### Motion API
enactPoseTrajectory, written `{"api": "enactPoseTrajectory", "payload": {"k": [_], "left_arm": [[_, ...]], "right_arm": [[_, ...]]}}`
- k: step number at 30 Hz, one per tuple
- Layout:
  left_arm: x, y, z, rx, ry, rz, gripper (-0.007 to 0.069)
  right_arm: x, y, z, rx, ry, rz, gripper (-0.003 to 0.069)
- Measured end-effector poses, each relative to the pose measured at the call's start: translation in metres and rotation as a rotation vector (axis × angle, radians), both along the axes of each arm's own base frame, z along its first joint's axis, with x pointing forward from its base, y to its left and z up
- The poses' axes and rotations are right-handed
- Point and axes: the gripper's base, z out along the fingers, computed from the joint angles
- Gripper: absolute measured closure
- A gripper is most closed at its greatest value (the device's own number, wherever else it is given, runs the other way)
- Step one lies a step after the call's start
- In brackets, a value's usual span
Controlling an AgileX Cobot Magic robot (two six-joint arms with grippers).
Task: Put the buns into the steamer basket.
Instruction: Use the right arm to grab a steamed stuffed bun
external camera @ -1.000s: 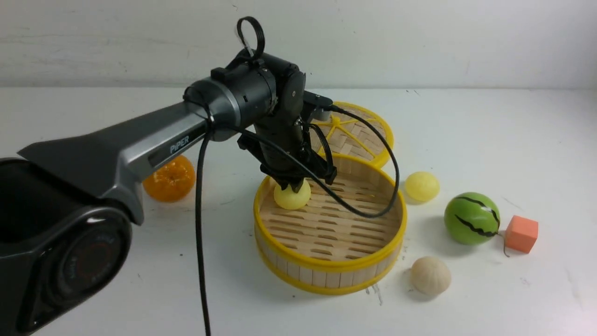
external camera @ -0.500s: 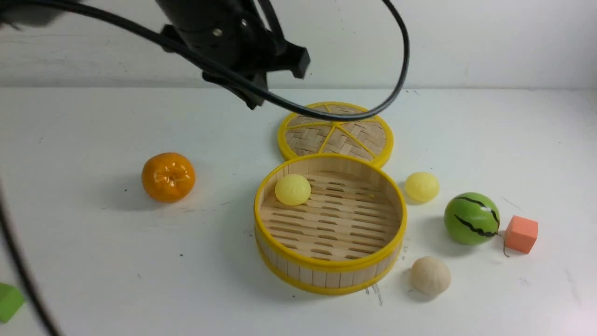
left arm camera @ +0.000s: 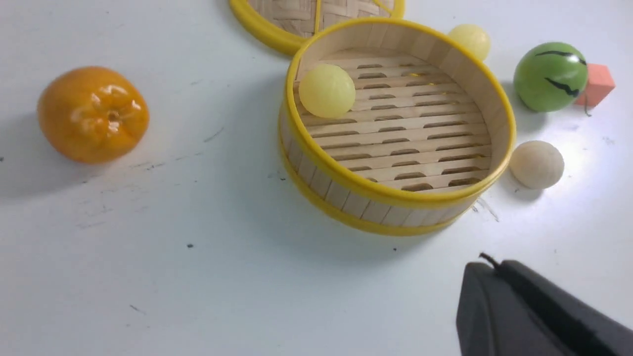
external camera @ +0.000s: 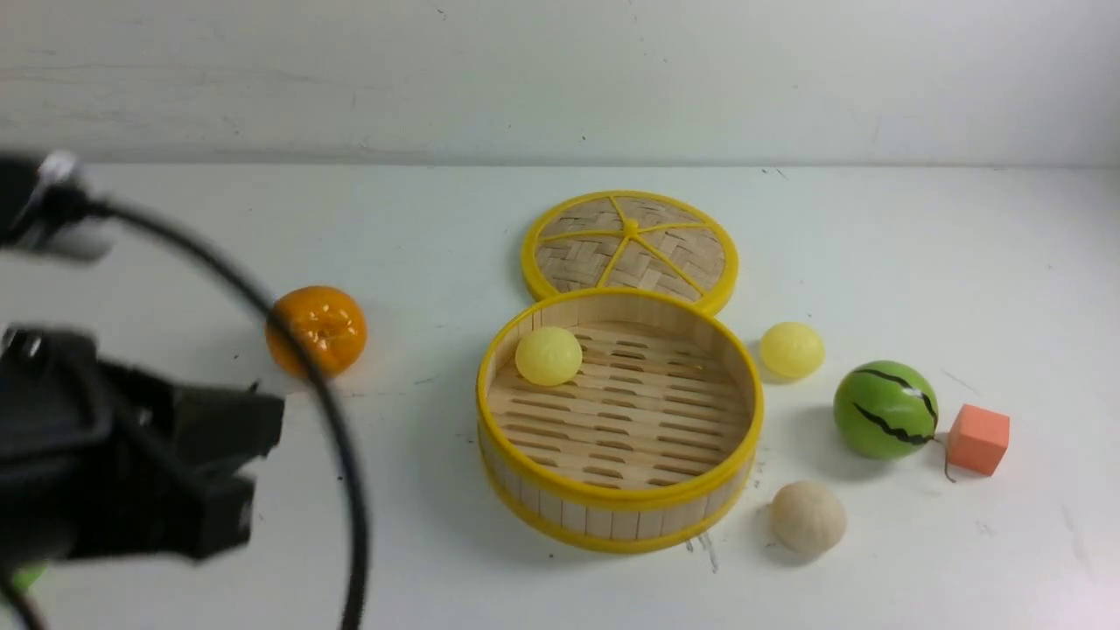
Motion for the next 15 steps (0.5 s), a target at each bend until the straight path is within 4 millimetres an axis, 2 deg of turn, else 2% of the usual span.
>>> {"api": "enactPoseTrajectory", "payload": {"k": [4, 6, 7, 11, 15], "left_arm": [[-0.036, 0.021, -0.051, -0.121, -0.122, 0.019, 0.0638], [-0.046, 0.028, -0.062, -0.171, -0.19, 0.026, 0.0638], [-0.052, 0.032, -0.074, -0.201, -0.226, 0.032, 0.0638], [-0.065, 0.041, -0.087, -0.276, -0.339, 0.038, 0.0638], [-0.074, 0.047, -0.084, -0.345, -0.436, 0.041, 0.0638]], "right_arm": [[0.0, 0.0, 0.0, 0.0, 0.0, 0.0, 0.042], [0.0, 0.0, 0.0, 0.0, 0.0, 0.0, 0.042], [0.0, 0.0, 0.0, 0.0, 0.0, 0.0, 0.042], [0.0, 0.0, 0.0, 0.0, 0.0, 0.0, 0.042], [0.0, 0.0, 0.0, 0.0, 0.0, 0.0, 0.042]]}}
